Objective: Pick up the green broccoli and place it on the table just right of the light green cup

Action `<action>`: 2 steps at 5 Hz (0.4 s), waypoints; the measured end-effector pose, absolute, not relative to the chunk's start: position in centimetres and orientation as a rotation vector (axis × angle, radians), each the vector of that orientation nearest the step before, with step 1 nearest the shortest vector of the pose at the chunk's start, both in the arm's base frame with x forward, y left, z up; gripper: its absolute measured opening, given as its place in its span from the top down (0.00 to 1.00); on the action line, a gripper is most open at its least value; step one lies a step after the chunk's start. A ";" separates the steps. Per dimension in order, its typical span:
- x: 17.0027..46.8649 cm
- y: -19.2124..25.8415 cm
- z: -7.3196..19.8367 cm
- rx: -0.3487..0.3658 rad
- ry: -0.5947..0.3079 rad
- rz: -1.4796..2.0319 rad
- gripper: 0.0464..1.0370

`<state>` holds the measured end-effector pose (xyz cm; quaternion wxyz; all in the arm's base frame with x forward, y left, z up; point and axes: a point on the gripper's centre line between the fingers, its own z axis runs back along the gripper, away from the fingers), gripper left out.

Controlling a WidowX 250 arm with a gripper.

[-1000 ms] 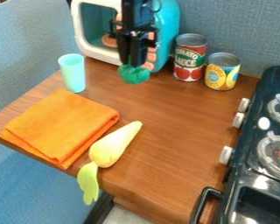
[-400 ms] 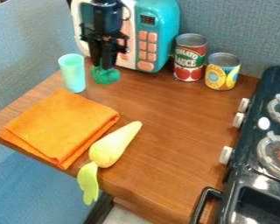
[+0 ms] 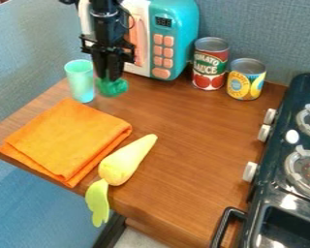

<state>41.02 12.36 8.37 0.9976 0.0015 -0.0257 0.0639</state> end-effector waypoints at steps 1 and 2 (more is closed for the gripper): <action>41.3 12.6 8.4 -0.008 -0.073 0.164 0.70; 41.2 12.6 6.4 -0.020 -0.026 0.186 0.70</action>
